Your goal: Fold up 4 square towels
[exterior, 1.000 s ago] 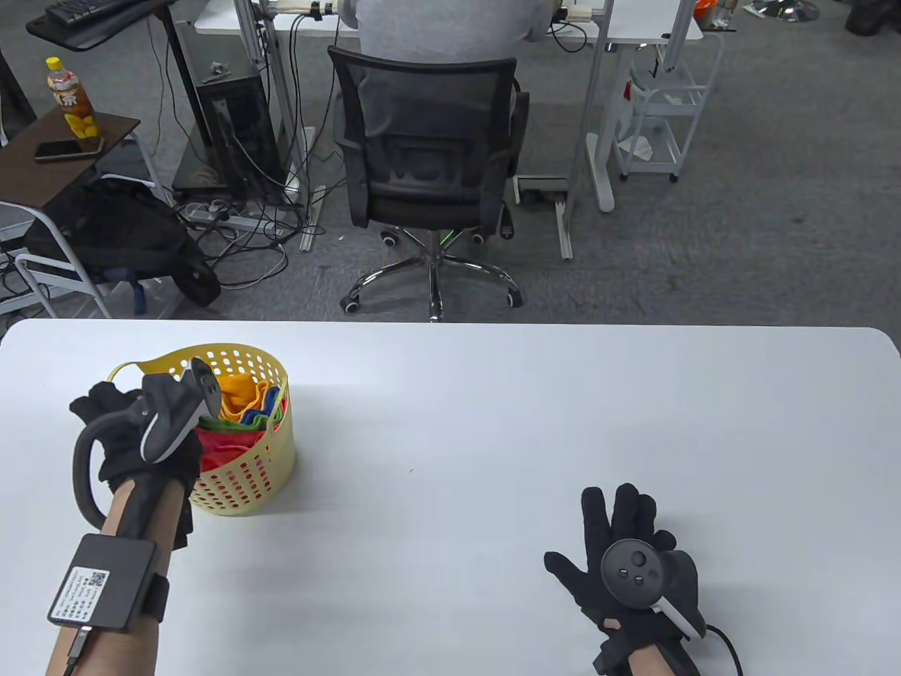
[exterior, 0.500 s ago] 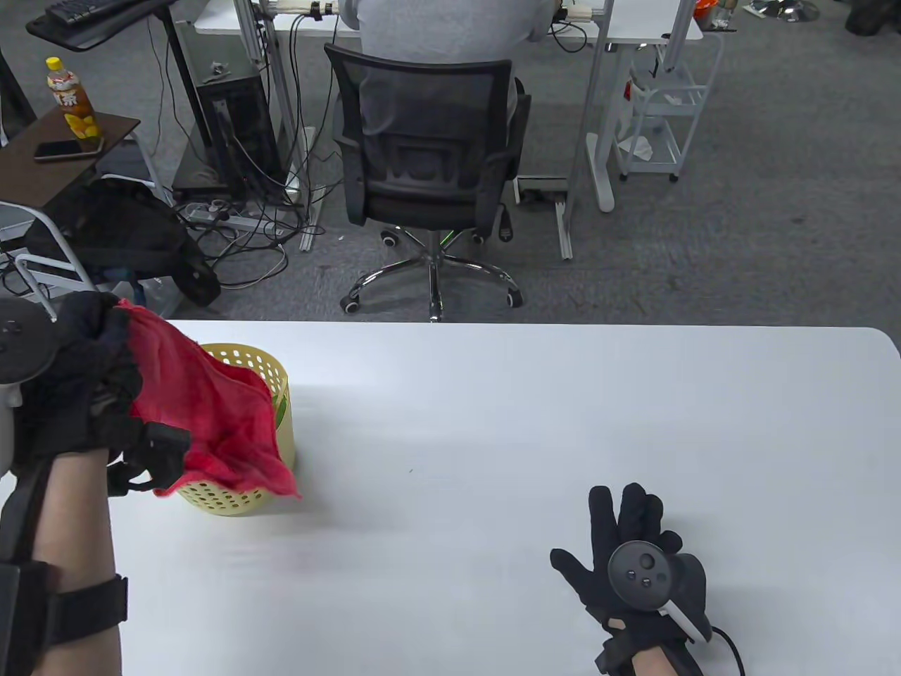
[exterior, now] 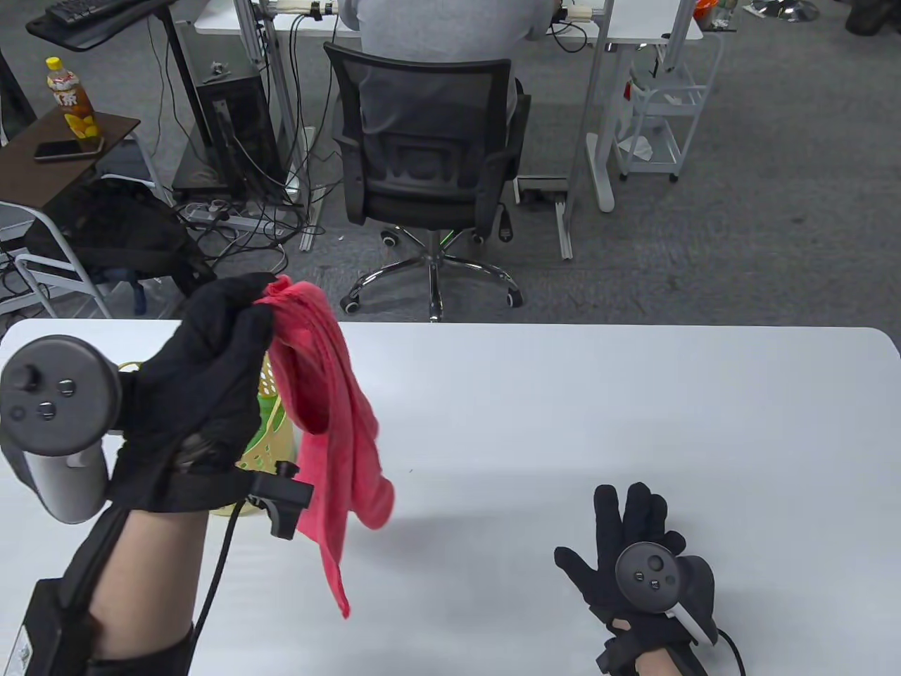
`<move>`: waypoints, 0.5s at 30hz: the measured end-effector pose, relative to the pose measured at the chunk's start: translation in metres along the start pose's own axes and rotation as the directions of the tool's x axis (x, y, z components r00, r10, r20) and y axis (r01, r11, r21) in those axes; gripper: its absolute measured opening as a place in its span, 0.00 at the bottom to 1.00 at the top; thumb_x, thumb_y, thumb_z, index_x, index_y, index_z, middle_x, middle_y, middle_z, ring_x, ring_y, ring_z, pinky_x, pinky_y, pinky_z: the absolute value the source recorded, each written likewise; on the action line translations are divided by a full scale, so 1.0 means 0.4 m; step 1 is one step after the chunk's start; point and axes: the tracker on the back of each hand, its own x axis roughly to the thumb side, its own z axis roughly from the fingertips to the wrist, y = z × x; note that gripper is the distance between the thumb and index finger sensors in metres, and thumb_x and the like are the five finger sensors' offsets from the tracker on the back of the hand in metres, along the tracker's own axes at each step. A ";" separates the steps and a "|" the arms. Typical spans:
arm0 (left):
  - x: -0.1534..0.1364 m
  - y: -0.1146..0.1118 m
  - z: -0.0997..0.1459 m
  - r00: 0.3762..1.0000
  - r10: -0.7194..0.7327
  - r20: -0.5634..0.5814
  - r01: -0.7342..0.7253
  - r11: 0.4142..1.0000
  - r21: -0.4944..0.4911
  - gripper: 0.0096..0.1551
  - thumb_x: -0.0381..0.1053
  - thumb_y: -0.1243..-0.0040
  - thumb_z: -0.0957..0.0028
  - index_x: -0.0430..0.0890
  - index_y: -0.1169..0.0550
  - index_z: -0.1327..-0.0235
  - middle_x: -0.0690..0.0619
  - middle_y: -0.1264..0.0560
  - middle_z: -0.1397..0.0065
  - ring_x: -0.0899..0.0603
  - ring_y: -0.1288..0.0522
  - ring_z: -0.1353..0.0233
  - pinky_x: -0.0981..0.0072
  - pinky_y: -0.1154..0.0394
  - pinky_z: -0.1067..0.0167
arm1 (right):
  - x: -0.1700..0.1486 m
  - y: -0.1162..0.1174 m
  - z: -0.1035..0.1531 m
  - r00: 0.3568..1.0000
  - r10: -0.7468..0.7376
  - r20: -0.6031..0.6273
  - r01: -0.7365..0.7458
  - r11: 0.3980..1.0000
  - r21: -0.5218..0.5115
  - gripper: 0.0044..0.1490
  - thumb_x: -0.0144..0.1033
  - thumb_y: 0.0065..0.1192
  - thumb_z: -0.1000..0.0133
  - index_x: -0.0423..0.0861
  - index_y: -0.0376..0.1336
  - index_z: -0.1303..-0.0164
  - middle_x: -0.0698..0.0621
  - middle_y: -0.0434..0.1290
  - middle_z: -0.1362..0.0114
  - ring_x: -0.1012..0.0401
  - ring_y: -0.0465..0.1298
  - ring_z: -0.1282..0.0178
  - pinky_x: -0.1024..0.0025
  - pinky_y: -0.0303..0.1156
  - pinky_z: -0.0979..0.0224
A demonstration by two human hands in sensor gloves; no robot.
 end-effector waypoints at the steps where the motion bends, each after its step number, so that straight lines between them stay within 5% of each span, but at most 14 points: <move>1: -0.019 -0.024 0.000 0.999 -0.028 -0.016 0.028 1.000 -0.005 0.22 0.55 0.48 0.42 0.59 0.26 0.34 0.60 0.17 0.34 0.45 0.20 0.26 0.41 0.38 0.19 | 0.000 0.000 0.000 1.000 -0.001 -0.001 0.001 1.000 0.000 0.62 0.61 0.53 0.42 0.39 0.30 0.16 0.20 0.23 0.22 0.25 0.26 0.28 0.17 0.31 0.42; 8: -0.245 -0.252 0.067 0.990 -0.095 -0.100 0.067 0.967 -0.247 0.22 0.55 0.47 0.42 0.58 0.25 0.35 0.58 0.18 0.33 0.42 0.21 0.26 0.38 0.40 0.19 | -0.002 0.002 -0.002 1.000 -0.009 -0.006 0.009 1.000 0.012 0.62 0.61 0.53 0.42 0.39 0.31 0.16 0.20 0.23 0.21 0.25 0.26 0.28 0.17 0.31 0.42; 11: -0.361 -0.378 0.121 0.955 -0.278 -0.100 0.206 0.871 -0.446 0.22 0.56 0.43 0.42 0.61 0.23 0.34 0.54 0.23 0.25 0.38 0.28 0.19 0.34 0.45 0.18 | -0.005 0.007 -0.005 1.000 -0.008 -0.011 0.008 1.000 0.026 0.61 0.61 0.53 0.42 0.39 0.31 0.16 0.20 0.23 0.21 0.25 0.27 0.28 0.17 0.31 0.42; 13: -0.432 -0.452 0.160 0.896 -0.440 -0.063 0.317 0.732 -0.603 0.29 0.56 0.43 0.42 0.62 0.28 0.25 0.50 0.31 0.17 0.33 0.39 0.14 0.30 0.51 0.19 | -0.007 0.012 -0.006 1.000 -0.005 -0.017 0.006 0.999 0.040 0.61 0.61 0.53 0.42 0.39 0.31 0.16 0.19 0.24 0.21 0.24 0.27 0.28 0.17 0.31 0.42; 15: -0.487 -0.495 0.194 0.859 -0.512 0.007 0.413 0.684 -0.601 0.31 0.56 0.43 0.42 0.62 0.30 0.22 0.51 0.33 0.15 0.33 0.41 0.13 0.30 0.52 0.19 | -0.007 0.018 -0.007 1.000 0.001 -0.018 0.000 0.999 0.054 0.61 0.61 0.53 0.42 0.38 0.31 0.16 0.19 0.24 0.21 0.24 0.27 0.28 0.17 0.31 0.43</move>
